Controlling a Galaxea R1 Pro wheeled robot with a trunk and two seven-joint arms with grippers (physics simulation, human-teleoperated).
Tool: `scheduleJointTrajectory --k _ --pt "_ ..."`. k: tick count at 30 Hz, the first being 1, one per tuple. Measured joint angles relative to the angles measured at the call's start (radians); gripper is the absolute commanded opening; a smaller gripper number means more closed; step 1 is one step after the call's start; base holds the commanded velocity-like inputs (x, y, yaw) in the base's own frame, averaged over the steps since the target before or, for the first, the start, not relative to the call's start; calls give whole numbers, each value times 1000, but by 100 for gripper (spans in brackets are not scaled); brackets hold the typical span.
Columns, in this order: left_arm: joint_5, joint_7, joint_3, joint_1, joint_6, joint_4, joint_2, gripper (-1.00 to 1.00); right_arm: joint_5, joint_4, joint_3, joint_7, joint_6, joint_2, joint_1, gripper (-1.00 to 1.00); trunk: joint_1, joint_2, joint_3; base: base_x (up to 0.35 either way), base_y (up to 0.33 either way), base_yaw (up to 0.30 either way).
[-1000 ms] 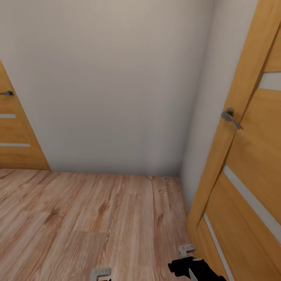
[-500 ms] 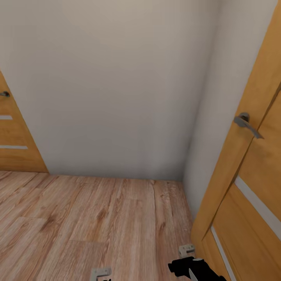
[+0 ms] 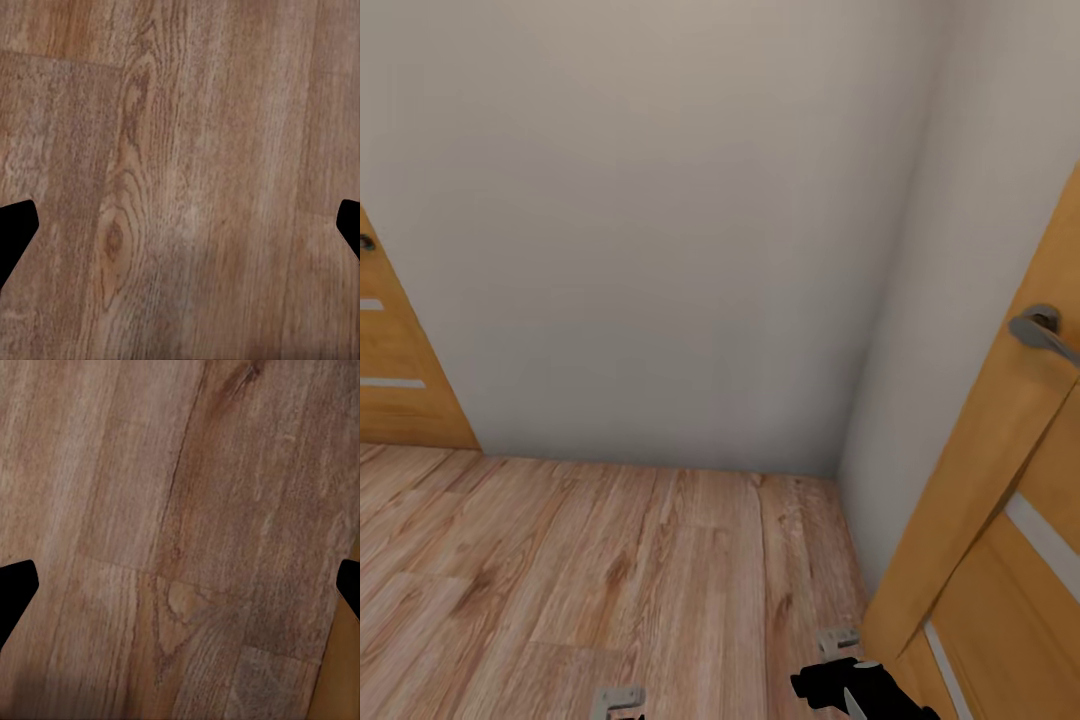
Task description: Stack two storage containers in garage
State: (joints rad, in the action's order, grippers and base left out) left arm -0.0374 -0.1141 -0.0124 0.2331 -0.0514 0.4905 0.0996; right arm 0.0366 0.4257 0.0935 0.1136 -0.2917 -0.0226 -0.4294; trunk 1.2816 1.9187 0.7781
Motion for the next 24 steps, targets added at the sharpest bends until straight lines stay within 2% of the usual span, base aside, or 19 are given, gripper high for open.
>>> scheduleJointTrajectory --k 24 --pt "0 0 0 0 0 0 0 100 0 -1 0 0 0 0 0 100 0 0 5 165 0 36"
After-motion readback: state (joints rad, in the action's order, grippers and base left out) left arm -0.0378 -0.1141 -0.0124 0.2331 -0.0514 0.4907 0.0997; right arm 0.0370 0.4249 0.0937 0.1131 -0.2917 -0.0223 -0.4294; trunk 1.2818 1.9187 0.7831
